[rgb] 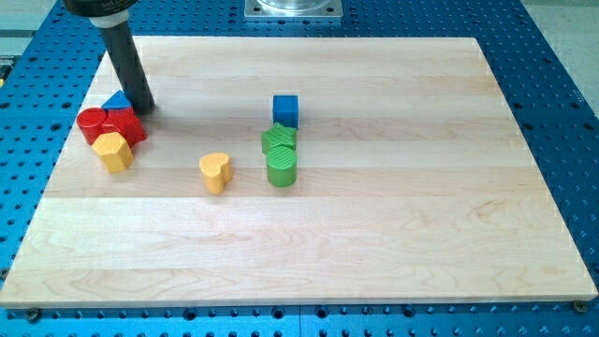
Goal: Slide the cube to the right side of the red star
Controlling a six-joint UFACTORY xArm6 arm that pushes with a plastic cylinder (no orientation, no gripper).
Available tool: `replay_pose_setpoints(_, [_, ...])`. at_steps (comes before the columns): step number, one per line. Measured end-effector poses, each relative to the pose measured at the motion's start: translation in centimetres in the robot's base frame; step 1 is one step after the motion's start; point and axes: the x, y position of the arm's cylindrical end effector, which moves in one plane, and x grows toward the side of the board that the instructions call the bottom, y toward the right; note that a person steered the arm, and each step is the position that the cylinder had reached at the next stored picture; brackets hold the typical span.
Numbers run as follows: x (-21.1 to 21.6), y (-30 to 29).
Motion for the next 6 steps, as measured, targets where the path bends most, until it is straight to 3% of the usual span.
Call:
replay_pose_setpoints(1, [0.1, 3.5])
replay_pose_setpoints(3, [-2.8, 21.9])
replay_pose_setpoints(4, [0.2, 28.9])
replay_pose_setpoints(5, [4.9, 24.3])
replay_pose_setpoints(6, [5.3, 19.0])
